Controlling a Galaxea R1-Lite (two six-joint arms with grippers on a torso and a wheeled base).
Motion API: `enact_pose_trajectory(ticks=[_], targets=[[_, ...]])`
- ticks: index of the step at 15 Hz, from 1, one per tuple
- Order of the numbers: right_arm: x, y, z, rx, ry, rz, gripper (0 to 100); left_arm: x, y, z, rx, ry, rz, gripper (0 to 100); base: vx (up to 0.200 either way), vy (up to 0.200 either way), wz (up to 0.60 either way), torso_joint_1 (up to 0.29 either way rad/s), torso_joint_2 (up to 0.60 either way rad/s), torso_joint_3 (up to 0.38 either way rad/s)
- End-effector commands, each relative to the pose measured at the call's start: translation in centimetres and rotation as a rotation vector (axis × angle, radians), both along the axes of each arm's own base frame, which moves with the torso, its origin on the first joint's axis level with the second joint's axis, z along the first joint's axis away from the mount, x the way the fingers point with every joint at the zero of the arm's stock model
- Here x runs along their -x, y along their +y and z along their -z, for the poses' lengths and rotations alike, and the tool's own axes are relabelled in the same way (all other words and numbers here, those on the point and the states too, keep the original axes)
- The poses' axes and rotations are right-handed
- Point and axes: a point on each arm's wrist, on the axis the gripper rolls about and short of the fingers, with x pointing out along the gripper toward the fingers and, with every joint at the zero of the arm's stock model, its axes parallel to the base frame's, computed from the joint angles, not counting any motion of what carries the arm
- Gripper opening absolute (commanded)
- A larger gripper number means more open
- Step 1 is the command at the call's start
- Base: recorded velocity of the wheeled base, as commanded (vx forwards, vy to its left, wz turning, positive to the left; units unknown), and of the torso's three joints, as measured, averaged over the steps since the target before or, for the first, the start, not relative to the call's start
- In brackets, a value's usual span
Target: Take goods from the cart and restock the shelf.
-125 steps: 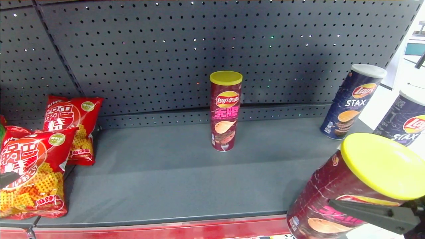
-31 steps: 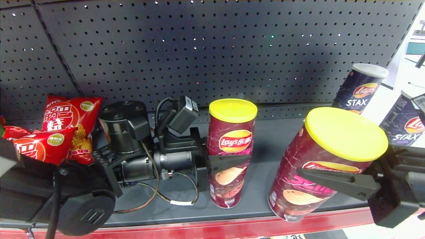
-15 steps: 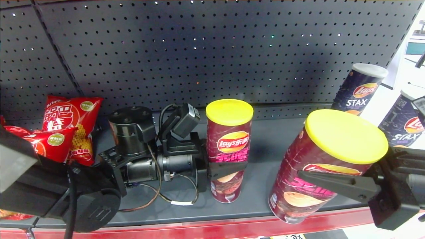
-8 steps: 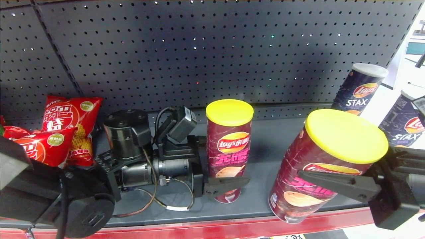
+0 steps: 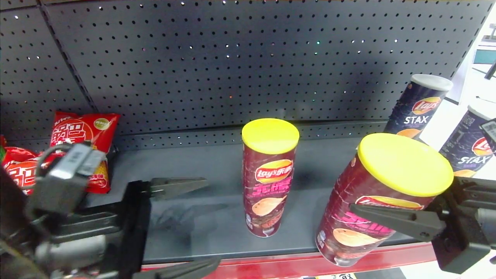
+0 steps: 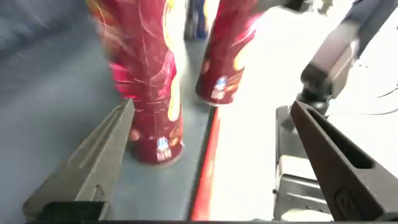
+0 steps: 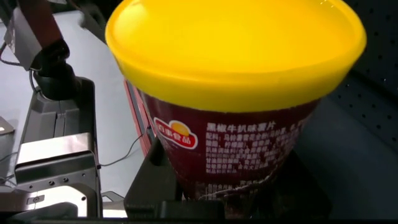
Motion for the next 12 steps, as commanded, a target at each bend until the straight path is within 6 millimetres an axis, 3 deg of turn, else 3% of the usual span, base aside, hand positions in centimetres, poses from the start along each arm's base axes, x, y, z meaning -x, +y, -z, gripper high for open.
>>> enact_pose_trajectory(ticks=[1, 2, 5, 6, 8, 10, 12], targets=[[0.0, -0.2, -0.1, -0.003, -0.005, 0.011, 0, 8.9, 6.4, -0.8, 0.131, -0.181, -0.148, 100, 0.000, 0.000, 0.00, 0.000, 0.00, 0.000], [-0.2, -0.3, -0.3, -0.007, -0.010, 0.015, 0, 12.1, 8.0, 0.5, 0.125, -0.204, -0.249, 100, 0.000, 0.000, 0.00, 0.000, 0.00, 0.000], [-0.3, -0.6, -0.1, -0.005, -0.005, 0.038, 0, 16.8, 9.2, 4.4, 0.095, -0.142, -0.427, 100, 0.000, 0.000, 0.00, 0.000, 0.00, 0.000], [-0.5, -0.8, -0.2, -0.006, -0.006, 0.049, 0, 17.5, 9.3, 5.7, 0.086, -0.131, -0.485, 100, 0.000, 0.000, 0.00, 0.000, 0.00, 0.000], [-0.2, -1.1, -0.6, -0.017, -0.021, 0.057, 0, 17.4, 9.5, 5.2, 0.111, -0.181, -0.560, 100, 0.000, 0.000, 0.00, 0.000, 0.00, 0.000], [0.2, -1.3, -0.6, -0.028, -0.012, 0.060, 0, 16.7, 9.6, 6.8, 0.109, -0.130, -0.657, 100, 0.000, 0.000, 0.00, 0.000, 0.00, 0.000], [0.2, -1.6, -0.7, -0.032, -0.017, 0.072, 0, 16.0, 10.0, 8.7, 0.077, -0.006, -0.900, 100, 0.000, 0.000, 0.00, 0.000, 0.00, 0.000]])
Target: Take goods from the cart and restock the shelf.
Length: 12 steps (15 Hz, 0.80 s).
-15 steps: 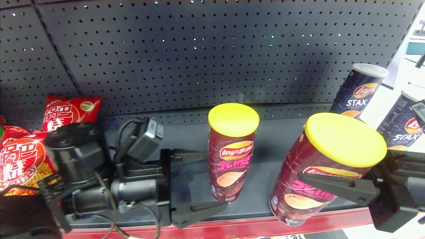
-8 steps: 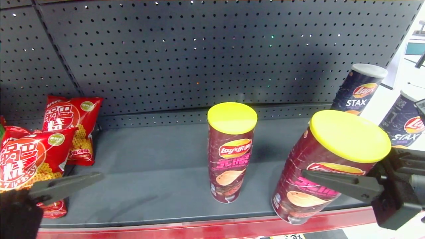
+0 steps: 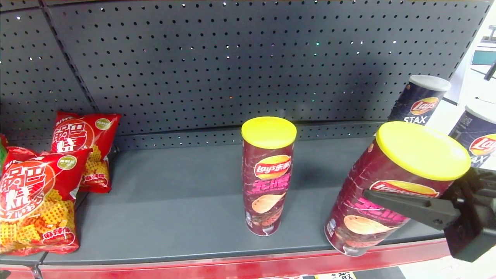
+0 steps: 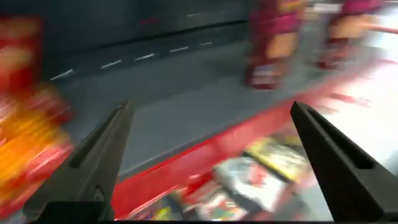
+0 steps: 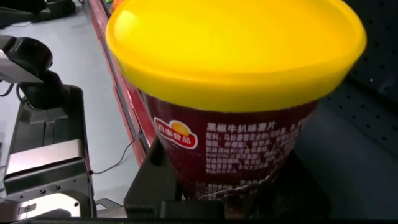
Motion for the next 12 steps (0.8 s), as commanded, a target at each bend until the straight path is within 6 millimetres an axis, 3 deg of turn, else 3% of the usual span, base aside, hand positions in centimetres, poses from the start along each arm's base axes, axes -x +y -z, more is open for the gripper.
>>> enact_pose_trajectory(ticks=[1, 5, 11, 12], targets=[[0.2, -0.2, -0.2, -0.005, -0.008, 0.007, 0, 0.1, 0.2, 1.7, 0.015, 0.060, -0.129, 100, 0.000, 0.000, 0.00, 0.000, 0.00, 0.000], [0.9, -0.6, 0.3, -0.005, -0.003, 0.007, 0, 0.7, 0.0, 3.1, 0.007, 0.122, -0.271, 100, 0.000, 0.000, 0.00, 0.000, 0.00, 0.000], [0.9, -0.6, 0.2, -0.012, 0.004, 0.014, 0, 0.7, 0.3, 3.1, -0.010, 0.073, -0.399, 100, 0.000, 0.000, 0.00, 0.000, 0.00, 0.000], [0.8, -0.7, 0.2, -0.012, 0.005, 0.022, 0, 0.7, 0.5, 3.3, -0.020, 0.090, -0.485, 100, 0.000, 0.000, 0.00, 0.000, 0.00, 0.000]])
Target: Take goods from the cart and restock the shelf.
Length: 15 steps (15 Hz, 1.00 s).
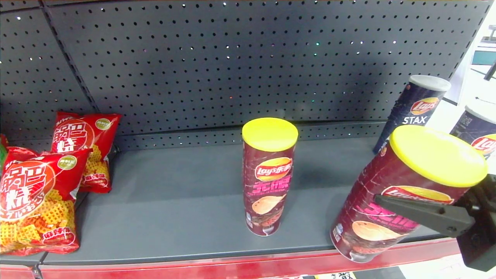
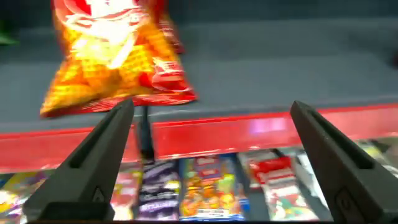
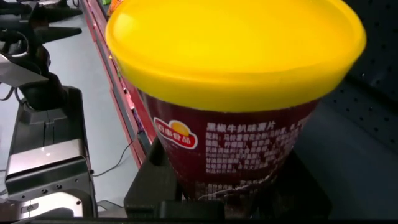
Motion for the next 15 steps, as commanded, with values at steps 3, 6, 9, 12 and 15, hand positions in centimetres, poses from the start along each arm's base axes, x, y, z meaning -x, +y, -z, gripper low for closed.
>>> enact_pose_trajectory(ticks=[3, 6, 9, 12, 15], targets=[[0.1, -0.2, 0.1, 0.000, 0.000, 0.005, 0, 0.0, 0.0, 0.6, -0.016, 0.056, -0.016, 100, 0.000, 0.000, 0.00, 0.000, 0.00, 0.000], [0.0, -0.1, -0.1, -0.003, -0.006, 0.008, 0, 0.0, 0.0, 0.6, -0.008, 0.056, -0.015, 100, 0.000, 0.000, 0.00, 0.000, 0.00, 0.000], [-0.5, -0.1, -0.3, -0.001, -0.003, 0.037, 0, 0.0, 0.0, 0.6, -0.009, 0.056, -0.016, 100, 0.000, 0.000, 0.00, 0.000, 0.00, 0.000], [-2.0, 0.3, -1.4, -0.016, -0.003, 0.071, 0, 0.0, 0.0, 0.6, -0.009, 0.056, -0.016, 100, 0.000, 0.000, 0.00, 0.000, 0.00, 0.000], [-4.8, 1.1, -2.1, -0.013, 0.003, 0.114, 0, 0.0, 0.0, 0.6, -0.009, 0.054, -0.014, 100, 0.000, 0.000, 0.00, 0.000, 0.00, 0.000]])
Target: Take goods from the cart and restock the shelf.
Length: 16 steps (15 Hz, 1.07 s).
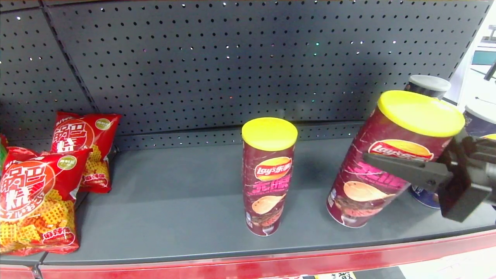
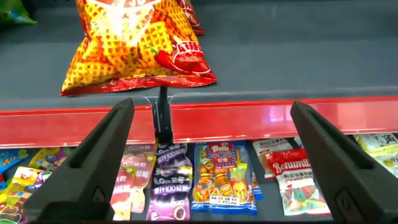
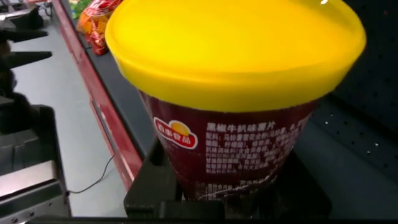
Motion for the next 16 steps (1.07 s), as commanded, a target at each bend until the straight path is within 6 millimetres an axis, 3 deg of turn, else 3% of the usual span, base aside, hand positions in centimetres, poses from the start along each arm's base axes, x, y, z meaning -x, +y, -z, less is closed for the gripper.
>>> enact_pose_trajectory(ticks=[1, 8, 10, 16], targets=[[-3.5, 1.1, -0.4, 0.007, 0.022, 0.025, 0, 0.0, 0.0, 0.0, 0.000, 0.002, -0.002, 100, 0.000, 0.000, 0.00, 0.000, 0.00, 0.000], [-12.6, 5.7, -0.9, 0.007, 0.014, -0.006, 0, 0.0, 0.0, 0.0, 0.000, 0.003, 0.000, 100, 0.000, 0.000, 0.00, 0.000, 0.00, 0.000], [-13.7, 6.1, -0.9, 0.002, 0.009, -0.067, 0, 0.0, 0.0, 0.0, 0.000, 0.002, 0.000, 100, 0.000, 0.000, 0.00, 0.000, 0.00, 0.000], [-15.6, 8.6, 1.7, 0.036, 0.027, -0.257, 0, 0.0, 0.0, 0.0, 0.000, 0.003, -0.002, 100, 0.000, 0.000, 0.00, 0.000, 0.00, 0.000]])
